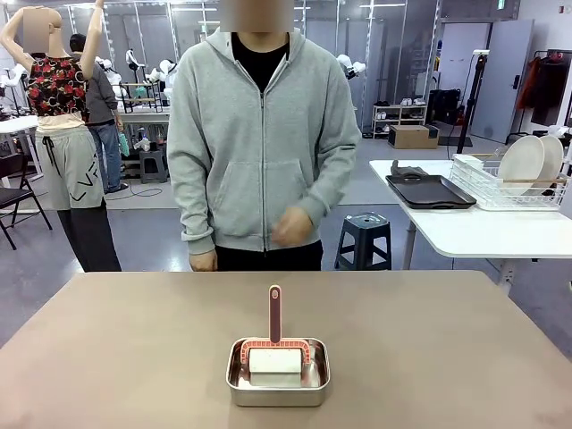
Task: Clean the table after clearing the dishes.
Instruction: Place the Lint Roller back on top of the Airtight Container.
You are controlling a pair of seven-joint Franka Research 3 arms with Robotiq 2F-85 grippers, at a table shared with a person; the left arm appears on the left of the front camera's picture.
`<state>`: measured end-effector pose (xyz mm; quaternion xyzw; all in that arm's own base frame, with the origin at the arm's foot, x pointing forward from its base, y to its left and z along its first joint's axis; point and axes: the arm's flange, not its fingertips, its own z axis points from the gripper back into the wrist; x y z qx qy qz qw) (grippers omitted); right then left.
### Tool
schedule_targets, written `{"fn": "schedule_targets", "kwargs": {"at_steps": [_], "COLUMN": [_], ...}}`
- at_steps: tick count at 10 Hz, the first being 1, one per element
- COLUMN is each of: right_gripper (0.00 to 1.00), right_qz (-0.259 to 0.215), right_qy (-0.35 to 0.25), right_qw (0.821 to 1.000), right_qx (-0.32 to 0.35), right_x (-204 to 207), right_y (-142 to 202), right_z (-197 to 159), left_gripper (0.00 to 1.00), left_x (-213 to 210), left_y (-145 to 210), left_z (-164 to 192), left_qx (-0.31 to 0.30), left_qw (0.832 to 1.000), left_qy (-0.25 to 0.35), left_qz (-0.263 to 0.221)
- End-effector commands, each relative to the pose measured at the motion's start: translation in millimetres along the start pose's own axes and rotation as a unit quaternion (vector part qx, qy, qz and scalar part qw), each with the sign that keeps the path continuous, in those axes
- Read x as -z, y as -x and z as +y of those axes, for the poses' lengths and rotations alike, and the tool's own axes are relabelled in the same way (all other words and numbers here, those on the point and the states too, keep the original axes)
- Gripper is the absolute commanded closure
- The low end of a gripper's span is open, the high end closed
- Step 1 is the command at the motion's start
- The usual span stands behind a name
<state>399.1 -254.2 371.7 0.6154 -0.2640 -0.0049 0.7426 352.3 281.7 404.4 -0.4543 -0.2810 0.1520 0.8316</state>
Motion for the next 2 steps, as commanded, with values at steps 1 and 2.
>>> {"fn": "schedule_targets", "kwargs": {"at_steps": [1,2], "right_gripper": [0.00,0.00], "right_qz": [0.003,0.003], "right_qy": [0.001,0.001], "right_qw": [1.000,1.000], "right_qx": [-0.001,-0.001], "right_x": [0.4,0.4], "right_y": [0.3,0.3], "right_z": [3.9,3.9], "left_gripper": [0.00,0.00], "left_x": [-3.7,-3.7], "left_y": [-1.2,-1.2], "left_z": [-0.9,-0.9], "left_qx": [-0.001,-0.001], "left_qw": [1.000,1.000], "left_qy": [0.008,0.008], "left_qz": [0.000,0.000]}}
